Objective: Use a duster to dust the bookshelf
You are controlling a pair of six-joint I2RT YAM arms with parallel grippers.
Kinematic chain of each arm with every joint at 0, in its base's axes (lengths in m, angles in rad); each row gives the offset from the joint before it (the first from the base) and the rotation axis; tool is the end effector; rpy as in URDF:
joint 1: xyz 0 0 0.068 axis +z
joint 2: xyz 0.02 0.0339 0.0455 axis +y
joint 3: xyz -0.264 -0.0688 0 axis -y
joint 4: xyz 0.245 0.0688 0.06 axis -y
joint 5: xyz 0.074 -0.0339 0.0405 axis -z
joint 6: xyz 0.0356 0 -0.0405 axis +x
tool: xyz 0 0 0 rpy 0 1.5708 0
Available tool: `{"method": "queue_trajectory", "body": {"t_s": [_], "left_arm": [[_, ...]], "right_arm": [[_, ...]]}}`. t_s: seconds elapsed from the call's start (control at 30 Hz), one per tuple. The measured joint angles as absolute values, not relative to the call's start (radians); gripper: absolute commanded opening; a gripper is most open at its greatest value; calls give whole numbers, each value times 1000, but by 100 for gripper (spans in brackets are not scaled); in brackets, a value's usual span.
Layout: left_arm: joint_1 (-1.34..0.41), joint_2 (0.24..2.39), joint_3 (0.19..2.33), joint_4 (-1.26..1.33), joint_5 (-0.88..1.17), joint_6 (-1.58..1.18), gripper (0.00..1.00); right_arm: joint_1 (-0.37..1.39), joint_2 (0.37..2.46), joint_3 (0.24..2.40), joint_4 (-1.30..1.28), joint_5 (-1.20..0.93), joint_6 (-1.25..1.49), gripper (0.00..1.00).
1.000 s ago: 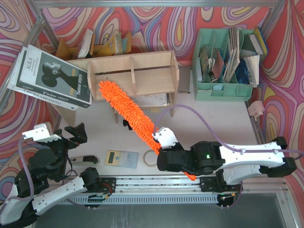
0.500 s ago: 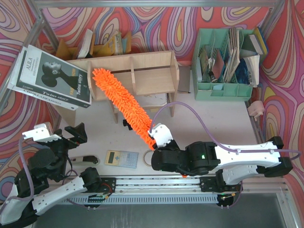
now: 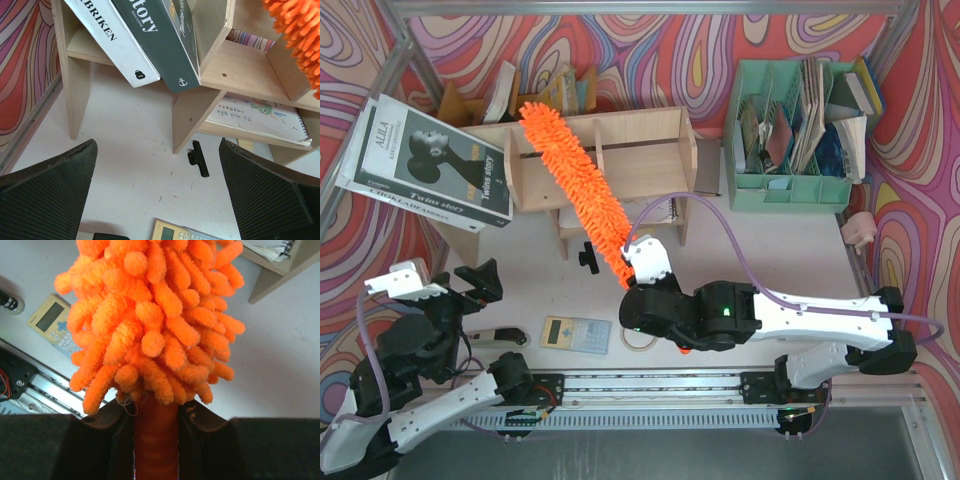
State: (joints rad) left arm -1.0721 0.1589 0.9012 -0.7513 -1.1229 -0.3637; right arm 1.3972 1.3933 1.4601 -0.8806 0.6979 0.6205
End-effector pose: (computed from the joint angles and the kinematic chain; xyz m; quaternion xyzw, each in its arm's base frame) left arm 0.0228 0.0252 0.3643 -0.1430 0.6939 -0.1071 0.6975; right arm 0.0715 0.2752 0.3760 -0.2137 0.8560 0.1246 0.4539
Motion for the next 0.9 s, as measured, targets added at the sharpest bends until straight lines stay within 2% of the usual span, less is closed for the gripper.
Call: {"method": "queue_trajectory", "body": {"t_s": [0.9], "left_arm": [[-1072,156,901,-760,-1131,-378,99]], "right_arm": [[1381,1401,1412,-955,649,774,0]]}}
